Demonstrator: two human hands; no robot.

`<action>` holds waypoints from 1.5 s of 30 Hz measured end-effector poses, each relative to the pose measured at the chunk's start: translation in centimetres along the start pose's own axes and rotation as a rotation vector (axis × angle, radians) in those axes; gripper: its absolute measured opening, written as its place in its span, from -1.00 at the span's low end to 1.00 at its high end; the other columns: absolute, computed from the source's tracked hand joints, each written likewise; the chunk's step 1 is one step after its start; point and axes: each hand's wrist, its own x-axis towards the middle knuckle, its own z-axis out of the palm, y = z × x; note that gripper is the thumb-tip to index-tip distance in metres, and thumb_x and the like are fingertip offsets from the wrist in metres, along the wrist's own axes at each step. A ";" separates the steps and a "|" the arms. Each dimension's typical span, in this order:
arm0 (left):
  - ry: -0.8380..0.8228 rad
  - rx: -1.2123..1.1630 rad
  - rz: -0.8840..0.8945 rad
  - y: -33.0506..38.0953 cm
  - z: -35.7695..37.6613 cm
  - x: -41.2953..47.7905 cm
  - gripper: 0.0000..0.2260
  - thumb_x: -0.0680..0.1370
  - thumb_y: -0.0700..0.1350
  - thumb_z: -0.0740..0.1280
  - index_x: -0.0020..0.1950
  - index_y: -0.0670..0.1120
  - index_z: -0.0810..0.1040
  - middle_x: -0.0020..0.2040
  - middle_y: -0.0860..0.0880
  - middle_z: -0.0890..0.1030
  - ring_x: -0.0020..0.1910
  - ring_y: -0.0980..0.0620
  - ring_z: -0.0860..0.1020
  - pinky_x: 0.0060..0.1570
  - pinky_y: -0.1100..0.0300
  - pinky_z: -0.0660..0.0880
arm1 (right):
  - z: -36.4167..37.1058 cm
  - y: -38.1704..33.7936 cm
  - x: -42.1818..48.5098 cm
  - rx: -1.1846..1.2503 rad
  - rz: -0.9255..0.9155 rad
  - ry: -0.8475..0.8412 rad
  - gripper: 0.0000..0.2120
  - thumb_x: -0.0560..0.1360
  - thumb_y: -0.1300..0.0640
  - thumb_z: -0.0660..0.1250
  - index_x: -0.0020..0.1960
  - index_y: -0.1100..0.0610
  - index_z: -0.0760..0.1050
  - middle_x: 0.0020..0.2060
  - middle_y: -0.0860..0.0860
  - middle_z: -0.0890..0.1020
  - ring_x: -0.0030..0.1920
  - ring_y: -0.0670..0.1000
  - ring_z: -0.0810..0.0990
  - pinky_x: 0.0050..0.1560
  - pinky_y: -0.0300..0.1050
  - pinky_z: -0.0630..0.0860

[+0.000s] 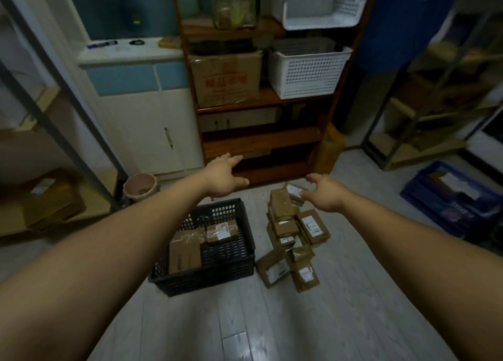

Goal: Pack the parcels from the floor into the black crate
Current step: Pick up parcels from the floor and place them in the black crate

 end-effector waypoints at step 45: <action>-0.311 -0.492 -0.441 11.7 32.5 44.7 -0.43 0.55 -0.08 0.29 0.49 -0.11 0.12 0.42 -0.14 0.32 0.29 -0.01 0.38 0.03 0.51 0.29 | 3.9 38.6 42.1 0.068 0.010 -0.469 -0.38 0.55 -0.02 0.26 0.51 0.07 0.10 0.47 0.09 0.25 0.41 0.13 0.30 0.38 0.02 0.31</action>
